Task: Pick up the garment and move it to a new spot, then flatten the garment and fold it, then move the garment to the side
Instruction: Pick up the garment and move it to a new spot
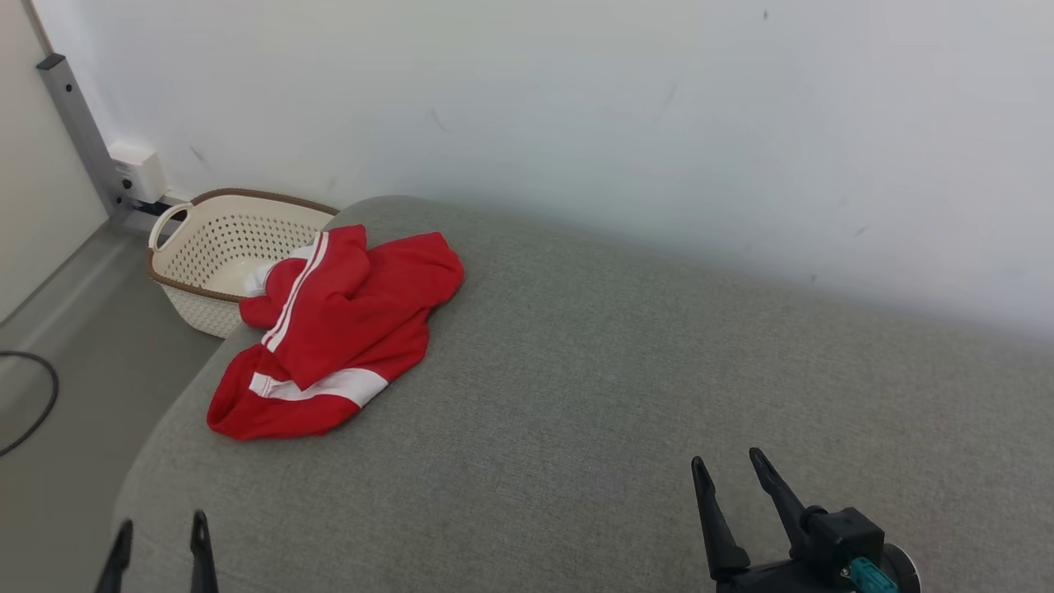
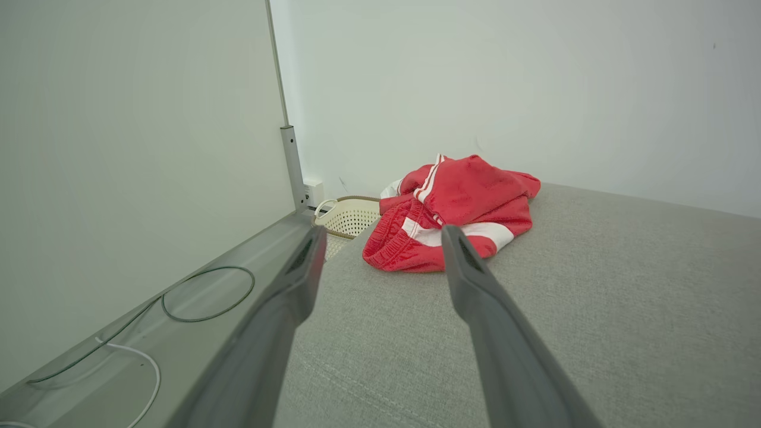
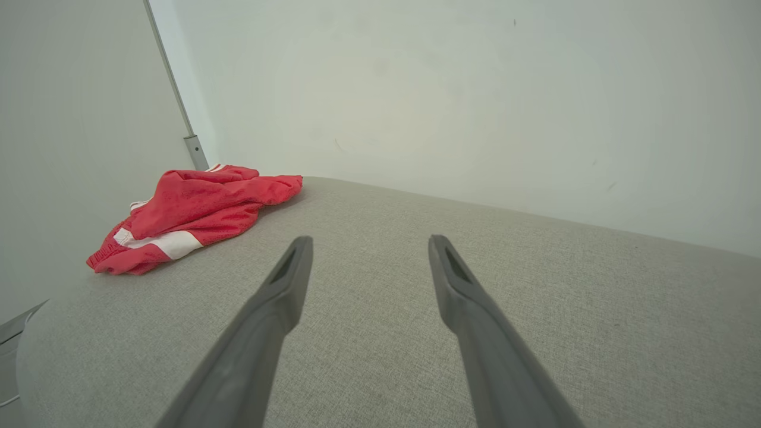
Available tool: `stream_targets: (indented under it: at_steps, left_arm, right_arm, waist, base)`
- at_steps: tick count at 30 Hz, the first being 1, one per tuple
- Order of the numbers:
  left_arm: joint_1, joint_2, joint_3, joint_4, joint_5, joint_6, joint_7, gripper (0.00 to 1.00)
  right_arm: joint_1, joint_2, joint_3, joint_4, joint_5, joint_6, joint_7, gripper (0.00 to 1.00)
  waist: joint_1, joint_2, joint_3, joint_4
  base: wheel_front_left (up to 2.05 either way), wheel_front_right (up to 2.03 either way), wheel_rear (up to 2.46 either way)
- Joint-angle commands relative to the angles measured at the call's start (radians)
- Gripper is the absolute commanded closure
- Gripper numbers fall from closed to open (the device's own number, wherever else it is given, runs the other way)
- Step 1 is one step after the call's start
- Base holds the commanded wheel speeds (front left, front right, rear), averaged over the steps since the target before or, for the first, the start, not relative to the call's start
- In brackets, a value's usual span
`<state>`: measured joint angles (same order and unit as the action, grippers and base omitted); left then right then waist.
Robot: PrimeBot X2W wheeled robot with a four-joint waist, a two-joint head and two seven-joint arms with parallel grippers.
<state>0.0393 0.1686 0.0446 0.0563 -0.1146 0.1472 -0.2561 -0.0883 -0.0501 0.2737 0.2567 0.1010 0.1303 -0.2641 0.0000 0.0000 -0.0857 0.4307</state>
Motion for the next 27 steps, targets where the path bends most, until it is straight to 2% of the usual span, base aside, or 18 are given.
stream_targets:
  at_steps: [1, 7, 17, 22, 24, 25, 27]
  left_arm:
    - [-0.031, 0.019, 0.005, -0.001, -0.009, -0.014, -0.001, 0.0]
    - [-0.115, 0.053, 0.006, 0.008, -0.027, -0.046, 0.005, 0.0]
    - [-0.346, 0.125, 0.016, 0.102, -0.085, -0.124, 0.03, 0.0]
    - [-0.439, 0.16, 0.026, 0.172, -0.113, -0.154, 0.046, 0.0]
    - [-0.479, 0.171, 0.03, 0.207, -0.134, -0.178, 0.053, 0.0]
    - [-0.518, 0.197, 0.028, 0.245, -0.132, -0.192, 0.062, 0.0]
    - [-0.562, 0.199, 0.031, 0.278, -0.16, -0.208, 0.066, 0.0]
  right_arm:
    - [-0.003, 0.001, 0.003, 0.002, 0.003, 0.001, -0.003, 0.0]
    - [-0.012, 0.001, 0.009, 0.002, 0.003, 0.001, -0.003, 0.0]
    - [-0.042, 0.0, 0.028, -0.007, -0.009, 0.001, 0.005, 0.0]
    - [-0.064, 0.0, 0.028, -0.018, -0.024, 0.001, 0.01, 0.0]
    - [-0.073, 0.0, 0.028, -0.023, -0.029, 0.001, 0.014, 0.0]
    - [-0.083, 0.0, 0.028, -0.028, -0.039, 0.001, 0.015, 0.0]
    - [-0.091, 0.0, 0.024, -0.034, -0.042, 0.001, 0.017, 0.0]
  waist:
    - [0.0, 0.0, 0.004, -0.012]
    - [0.0, 0.0, 0.016, -0.04]
    - [0.0, 0.0, 0.075, -0.142]
    - [0.0, 0.0, 0.12, -0.198]
    - [0.0, 0.0, 0.139, -0.221]
    - [0.0, 0.0, 0.159, -0.241]
    - [0.0, 0.0, 0.177, -0.261]
  base:
    - [0.0, 0.0, 0.0]
    - [0.0, 0.0, 0.0]
    - [0.0, 0.0, 0.0]
    - [0.0, 0.0, 0.0]
    - [0.0, 0.0, 0.0]
    - [0.0, 0.0, 0.0]
    - [0.0, 0.0, 0.0]
